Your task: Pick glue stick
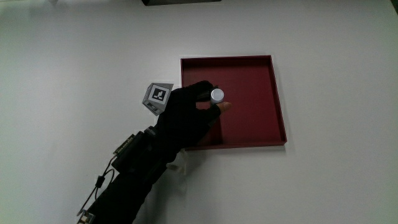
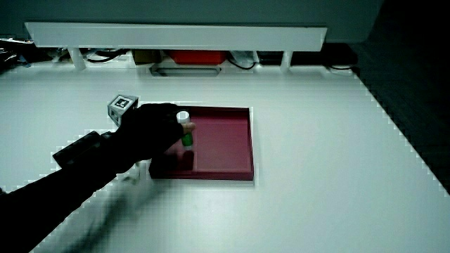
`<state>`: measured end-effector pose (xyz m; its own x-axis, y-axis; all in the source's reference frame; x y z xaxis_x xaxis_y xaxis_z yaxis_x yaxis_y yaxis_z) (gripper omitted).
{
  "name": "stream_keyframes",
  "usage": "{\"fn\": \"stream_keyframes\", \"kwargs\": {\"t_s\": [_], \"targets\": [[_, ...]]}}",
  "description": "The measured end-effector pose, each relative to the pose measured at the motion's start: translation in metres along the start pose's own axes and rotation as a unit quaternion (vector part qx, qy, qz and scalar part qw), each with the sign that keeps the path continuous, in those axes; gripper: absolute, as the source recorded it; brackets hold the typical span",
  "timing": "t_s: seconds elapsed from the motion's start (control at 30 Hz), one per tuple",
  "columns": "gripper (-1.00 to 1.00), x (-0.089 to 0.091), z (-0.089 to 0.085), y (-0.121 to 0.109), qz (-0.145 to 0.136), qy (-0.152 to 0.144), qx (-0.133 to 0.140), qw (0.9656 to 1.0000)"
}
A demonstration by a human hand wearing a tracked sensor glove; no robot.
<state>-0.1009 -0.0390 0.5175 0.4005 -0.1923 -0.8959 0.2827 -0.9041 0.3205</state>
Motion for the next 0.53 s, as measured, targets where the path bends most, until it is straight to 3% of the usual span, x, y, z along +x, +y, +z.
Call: {"fn": "stream_keyframes", "kwargs": {"t_s": [0.3,0.33,0.37,0.43,0.47,0.53], "targets": [[1.0,0.022,0.021,-0.009,-0.019,0.005,0.008,0.9998],[1.0,0.023,0.024,-0.009,-0.032,-0.007,0.009,0.9994],[1.0,0.028,0.029,-0.011,-0.028,-0.003,0.008,0.9996],[1.0,0.03,0.036,-0.012,-0.059,-0.03,0.012,0.9977],[1.0,0.037,0.041,-0.015,-0.044,-0.02,0.012,0.9987],[1.0,0.042,0.049,-0.019,-0.057,-0.029,0.02,0.9978]]}}
